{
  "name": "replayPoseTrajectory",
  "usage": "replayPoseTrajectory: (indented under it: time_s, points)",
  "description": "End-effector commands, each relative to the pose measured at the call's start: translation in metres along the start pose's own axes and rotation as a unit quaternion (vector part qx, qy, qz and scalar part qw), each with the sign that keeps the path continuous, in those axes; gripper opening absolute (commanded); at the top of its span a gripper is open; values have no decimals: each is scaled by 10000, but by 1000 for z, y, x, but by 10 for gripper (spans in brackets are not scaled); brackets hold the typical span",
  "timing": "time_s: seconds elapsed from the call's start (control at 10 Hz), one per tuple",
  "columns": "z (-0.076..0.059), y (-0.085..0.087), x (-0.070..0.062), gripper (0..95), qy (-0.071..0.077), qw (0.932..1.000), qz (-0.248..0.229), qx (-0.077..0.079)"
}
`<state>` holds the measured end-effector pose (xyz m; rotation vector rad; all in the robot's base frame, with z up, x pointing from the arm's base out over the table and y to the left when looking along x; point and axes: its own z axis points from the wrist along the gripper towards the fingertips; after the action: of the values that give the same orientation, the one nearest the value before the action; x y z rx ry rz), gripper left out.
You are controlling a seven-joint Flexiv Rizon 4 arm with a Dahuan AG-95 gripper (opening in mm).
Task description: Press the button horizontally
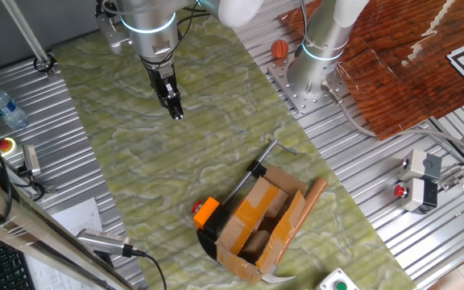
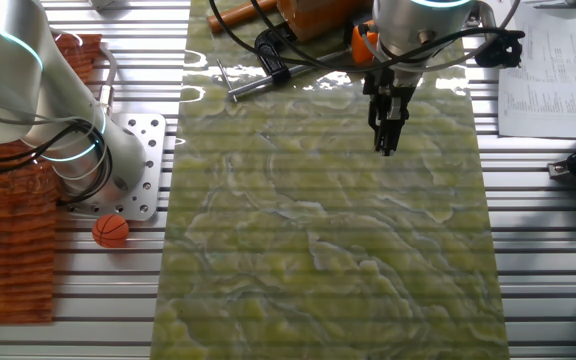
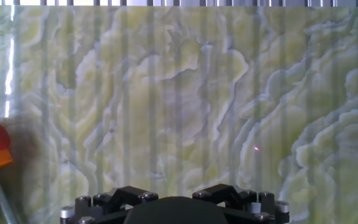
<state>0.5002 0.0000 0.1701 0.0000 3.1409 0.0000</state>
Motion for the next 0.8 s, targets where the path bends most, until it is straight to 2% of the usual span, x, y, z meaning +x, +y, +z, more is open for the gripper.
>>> replayPoseTrajectory:
  time_s: [0.1,0.2,0.8]
  points:
    - [0,0,0,0,4,10000,0,0]
    - [0,0,0,0,-89,9998,-107,-138]
    - [0,0,0,0,-69,9998,-109,-134]
